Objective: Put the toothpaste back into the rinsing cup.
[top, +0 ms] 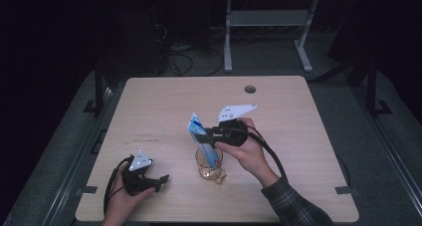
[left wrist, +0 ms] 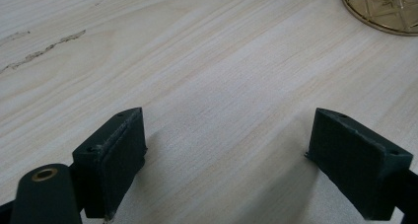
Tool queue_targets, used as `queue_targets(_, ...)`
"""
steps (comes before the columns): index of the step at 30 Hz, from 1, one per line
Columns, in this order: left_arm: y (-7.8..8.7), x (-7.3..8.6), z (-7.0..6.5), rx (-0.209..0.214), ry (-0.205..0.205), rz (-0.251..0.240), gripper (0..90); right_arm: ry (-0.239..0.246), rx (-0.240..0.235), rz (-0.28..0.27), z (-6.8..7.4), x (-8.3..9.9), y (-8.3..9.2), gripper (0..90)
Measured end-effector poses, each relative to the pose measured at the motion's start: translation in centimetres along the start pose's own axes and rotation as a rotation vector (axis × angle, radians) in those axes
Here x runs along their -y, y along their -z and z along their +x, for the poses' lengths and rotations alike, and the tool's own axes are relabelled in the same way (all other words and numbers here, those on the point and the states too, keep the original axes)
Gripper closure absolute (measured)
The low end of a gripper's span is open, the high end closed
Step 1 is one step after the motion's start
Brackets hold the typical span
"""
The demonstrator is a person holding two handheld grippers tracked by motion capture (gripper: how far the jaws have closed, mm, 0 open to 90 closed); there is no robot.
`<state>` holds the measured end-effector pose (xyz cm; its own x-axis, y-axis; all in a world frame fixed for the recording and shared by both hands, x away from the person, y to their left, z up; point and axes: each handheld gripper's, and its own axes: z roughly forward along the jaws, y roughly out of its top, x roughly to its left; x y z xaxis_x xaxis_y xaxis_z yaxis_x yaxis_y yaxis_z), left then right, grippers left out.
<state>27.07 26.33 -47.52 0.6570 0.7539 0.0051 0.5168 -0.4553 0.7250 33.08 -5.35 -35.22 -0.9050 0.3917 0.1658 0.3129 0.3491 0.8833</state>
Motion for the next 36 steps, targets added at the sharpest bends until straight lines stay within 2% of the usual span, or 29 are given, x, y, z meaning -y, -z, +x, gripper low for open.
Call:
queue_targets(10, 0.0, 0.0, 0.0, -0.001, 0.000, -0.001, 13.1, 0.003, 0.002, 0.039, 0.1, 1.0, -0.3, 73.2)
queue_targets(36, 0.0, 0.0, 0.0, -0.001, 0.000, -0.001, 13.1, 0.010, -0.015, 0.055, 0.1, 2.0, -0.3, 71.5)
